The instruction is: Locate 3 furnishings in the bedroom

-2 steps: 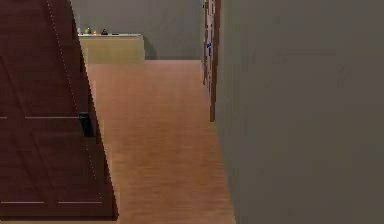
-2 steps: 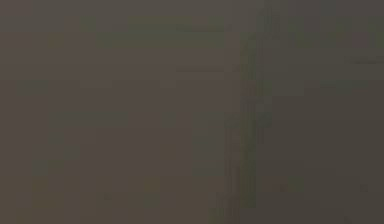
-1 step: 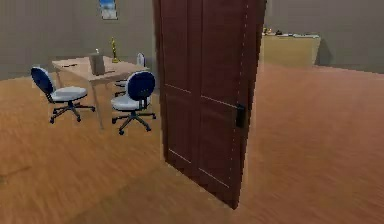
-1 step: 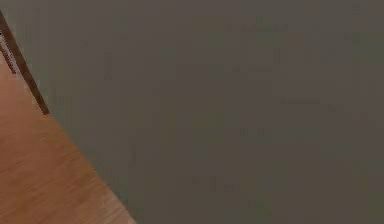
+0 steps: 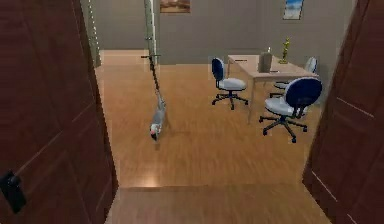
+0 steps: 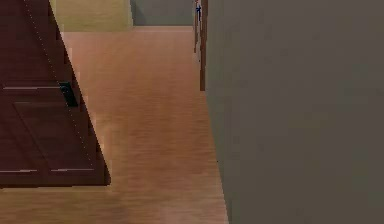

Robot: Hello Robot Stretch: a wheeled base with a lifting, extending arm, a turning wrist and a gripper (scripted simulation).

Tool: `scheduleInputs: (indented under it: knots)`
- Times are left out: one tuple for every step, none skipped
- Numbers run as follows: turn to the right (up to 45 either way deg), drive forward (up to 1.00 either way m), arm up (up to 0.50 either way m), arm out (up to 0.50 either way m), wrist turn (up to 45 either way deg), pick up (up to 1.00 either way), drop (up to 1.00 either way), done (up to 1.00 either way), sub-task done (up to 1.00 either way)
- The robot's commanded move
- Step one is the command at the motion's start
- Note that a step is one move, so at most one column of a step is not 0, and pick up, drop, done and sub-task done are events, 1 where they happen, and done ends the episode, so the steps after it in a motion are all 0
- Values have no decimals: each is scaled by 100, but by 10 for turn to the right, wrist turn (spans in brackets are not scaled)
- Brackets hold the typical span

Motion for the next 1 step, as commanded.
scheduleInputs:
  knots:
    - [0,5,0,0,0,0,0,0,0]
